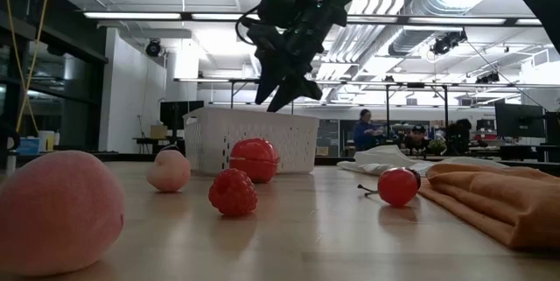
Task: Pick and placing Produce into tupperware
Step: Put the top red cherry in the basket
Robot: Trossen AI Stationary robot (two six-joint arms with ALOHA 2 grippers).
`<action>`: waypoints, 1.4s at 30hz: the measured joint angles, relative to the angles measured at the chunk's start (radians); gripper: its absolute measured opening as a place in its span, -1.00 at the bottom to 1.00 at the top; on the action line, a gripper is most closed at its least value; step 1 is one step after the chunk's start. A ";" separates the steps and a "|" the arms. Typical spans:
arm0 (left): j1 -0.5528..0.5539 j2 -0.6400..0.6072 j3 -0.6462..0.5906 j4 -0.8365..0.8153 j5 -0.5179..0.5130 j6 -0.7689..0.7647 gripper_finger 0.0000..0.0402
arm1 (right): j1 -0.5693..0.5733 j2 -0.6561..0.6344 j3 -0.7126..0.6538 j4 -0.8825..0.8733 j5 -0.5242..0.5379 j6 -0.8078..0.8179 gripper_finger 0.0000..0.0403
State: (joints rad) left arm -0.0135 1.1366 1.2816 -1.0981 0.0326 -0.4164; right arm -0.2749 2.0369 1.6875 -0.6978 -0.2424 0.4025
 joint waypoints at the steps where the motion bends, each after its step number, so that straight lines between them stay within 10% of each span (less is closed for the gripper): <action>1: 0.000 0.000 0.000 0.000 0.000 0.000 -0.99 | 0.000 0.000 0.000 0.003 0.000 0.000 -0.25; 21: 0.000 0.000 0.000 0.000 0.000 0.016 -0.99 | 0.002 -0.006 0.373 -0.567 0.162 -0.286 -0.25; 42: 0.000 0.000 0.000 0.000 -0.039 0.046 -0.99 | 0.168 -0.206 0.203 -0.715 0.232 -0.255 -0.25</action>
State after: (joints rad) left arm -0.0132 1.1366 1.2816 -1.0977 -0.0064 -0.3702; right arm -0.1069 1.8307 1.8908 -1.4133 -0.0101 0.1473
